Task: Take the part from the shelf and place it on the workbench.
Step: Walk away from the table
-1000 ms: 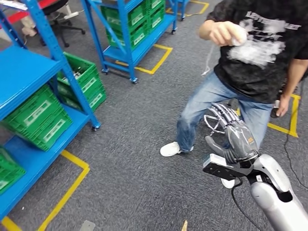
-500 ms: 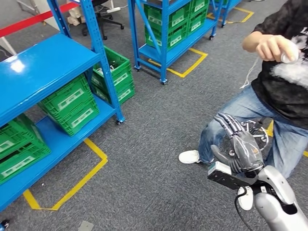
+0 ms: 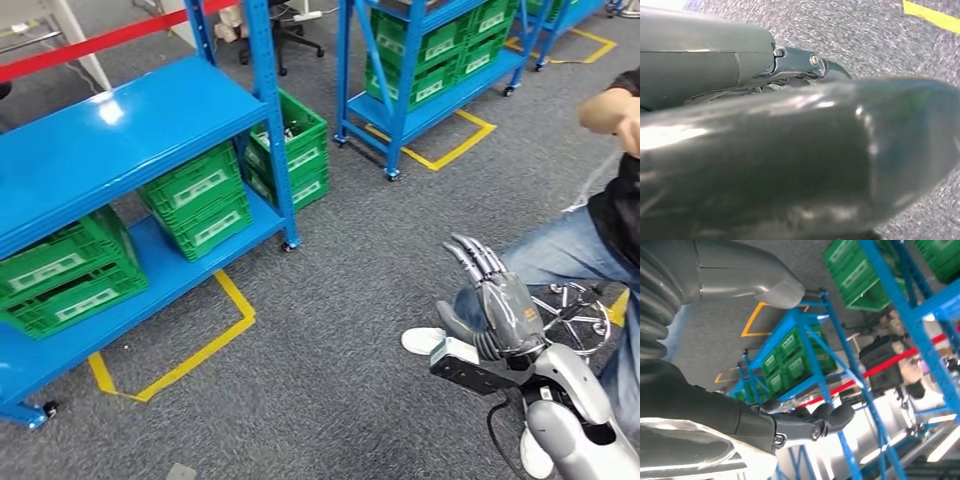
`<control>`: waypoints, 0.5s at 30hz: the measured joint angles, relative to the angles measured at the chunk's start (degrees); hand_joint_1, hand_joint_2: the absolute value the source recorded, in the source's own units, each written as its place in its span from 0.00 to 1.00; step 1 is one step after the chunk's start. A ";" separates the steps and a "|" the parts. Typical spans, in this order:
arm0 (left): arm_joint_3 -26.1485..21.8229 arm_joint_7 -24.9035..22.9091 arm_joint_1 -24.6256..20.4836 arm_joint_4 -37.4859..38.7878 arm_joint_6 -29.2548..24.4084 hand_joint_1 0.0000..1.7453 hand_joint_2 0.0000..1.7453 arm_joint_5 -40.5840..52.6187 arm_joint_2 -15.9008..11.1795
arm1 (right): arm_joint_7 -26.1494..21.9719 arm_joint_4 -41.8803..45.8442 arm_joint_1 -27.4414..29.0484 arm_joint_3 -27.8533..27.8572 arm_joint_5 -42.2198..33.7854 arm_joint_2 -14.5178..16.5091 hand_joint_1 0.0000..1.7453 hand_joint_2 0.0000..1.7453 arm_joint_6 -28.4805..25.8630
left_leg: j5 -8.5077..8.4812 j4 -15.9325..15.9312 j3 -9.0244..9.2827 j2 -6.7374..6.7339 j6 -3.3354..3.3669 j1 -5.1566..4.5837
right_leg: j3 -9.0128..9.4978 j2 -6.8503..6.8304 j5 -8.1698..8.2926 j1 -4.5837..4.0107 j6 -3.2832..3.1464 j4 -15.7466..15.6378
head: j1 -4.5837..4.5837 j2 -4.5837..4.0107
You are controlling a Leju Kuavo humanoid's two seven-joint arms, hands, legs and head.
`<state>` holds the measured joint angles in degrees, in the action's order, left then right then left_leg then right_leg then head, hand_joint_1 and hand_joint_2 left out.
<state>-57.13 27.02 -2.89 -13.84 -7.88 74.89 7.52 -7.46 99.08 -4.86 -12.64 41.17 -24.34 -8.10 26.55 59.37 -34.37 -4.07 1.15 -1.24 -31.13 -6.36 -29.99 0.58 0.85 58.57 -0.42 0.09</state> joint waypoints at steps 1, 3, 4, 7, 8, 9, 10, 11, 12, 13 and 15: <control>0.00 0.00 0.00 0.00 -0.01 0.00 0.00 -0.01 -0.03 | -0.01 0.01 -0.03 0.05 0.01 0.00 0.00 1.00 -0.04 | 0.20 -0.29 -0.01 0.25 0.18 -0.18 | 0.08 -0.68 -0.09 -0.11 0.26 -0.06 | 0.03 0.00; 0.00 0.00 0.25 0.00 -0.01 0.00 0.00 -0.01 0.01 | -0.02 0.12 -0.10 0.14 0.04 0.01 0.00 1.00 -0.07 | -0.02 -0.82 0.12 1.60 0.71 0.00 | 0.28 -1.03 -0.53 -0.04 0.86 -0.05 | 0.12 -0.01; 0.00 0.00 0.34 0.00 -0.02 0.00 0.00 -0.01 0.00 | -0.03 0.21 -0.12 0.19 0.04 0.00 0.00 1.00 -0.12 | -0.20 -1.13 0.30 2.25 1.04 0.20 | -0.05 0.20 -1.28 0.06 1.11 0.84 | 0.17 0.00; 0.00 0.00 0.13 0.00 -0.04 0.00 0.00 -0.02 -0.03 | -0.02 0.34 0.12 0.36 0.04 -0.01 0.00 1.00 -0.21 | -0.45 -1.52 0.52 4.28 1.68 0.67 | -4.65 5.31 -5.75 0.40 1.53 10.00 | 0.48 -0.01; 0.00 0.00 0.07 0.00 -0.03 0.00 0.00 -0.02 -0.01 | -0.01 0.33 0.24 0.39 0.04 -0.01 0.00 1.00 -0.20 | -0.43 -1.50 0.52 5.04 1.73 0.69 | -6.56 5.89 -6.84 0.45 1.66 13.40 | 0.55 -0.02; 0.00 0.00 0.08 0.00 -0.02 0.00 0.00 -0.02 0.03 | 0.01 0.33 0.34 0.40 0.03 -0.01 0.00 1.00 -0.20 | -0.41 -1.47 0.55 5.84 1.75 0.69 | -7.86 6.13 -6.98 0.48 1.77 15.35 | 0.54 -0.02; 0.00 0.00 0.13 0.00 -0.01 0.00 0.00 -0.01 0.05 | -0.01 0.33 0.39 0.40 0.03 -0.01 0.00 1.00 -0.20 | -0.39 -1.42 0.62 6.66 1.73 0.73 | -8.11 6.25 -5.94 0.52 1.86 15.11 | 0.52 -0.02; 0.00 0.00 0.18 0.00 -0.01 0.00 0.00 -0.01 0.07 | 0.00 0.33 0.40 0.43 0.03 -0.01 0.00 1.00 -0.20 | -0.34 -1.33 0.71 7.48 1.64 0.82 | -7.26 6.48 -3.94 0.61 1.93 12.70 | 0.53 -0.02; 0.00 0.00 0.20 0.00 -0.01 0.00 0.00 -0.01 0.09 | 0.01 0.33 0.39 0.48 0.03 -0.01 0.00 1.00 -0.20 | -0.22 -1.16 0.75 8.32 1.47 0.93 | -5.68 7.39 -1.63 0.83 2.03 8.83 | 0.54 -0.02; 0.00 0.00 0.17 0.00 -0.01 0.00 0.00 -0.01 0.08 | 0.02 0.32 0.38 0.52 0.03 -0.01 0.00 1.00 -0.20 | -0.08 -0.90 0.65 9.11 1.18 0.95 | -4.04 8.97 -0.05 1.08 2.12 5.15 | 0.56 -0.02; 0.00 0.00 0.11 0.00 -0.01 0.00 0.00 -0.01 0.04 | 0.04 0.33 0.45 0.61 0.03 -0.02 0.00 1.00 -0.18 | -0.02 -0.42 0.13 10.56 0.48 1.01 | -1.86 11.41 0.98 1.43 1.97 0.90 | 0.53 -0.02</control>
<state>-57.13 27.02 -2.78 -13.84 -7.89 74.88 7.56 -7.42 99.41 -4.41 -12.03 41.20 -24.36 -8.28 26.53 58.96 -34.24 6.49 1.63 -0.22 -32.99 5.05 -29.01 2.01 2.82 59.47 0.11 0.07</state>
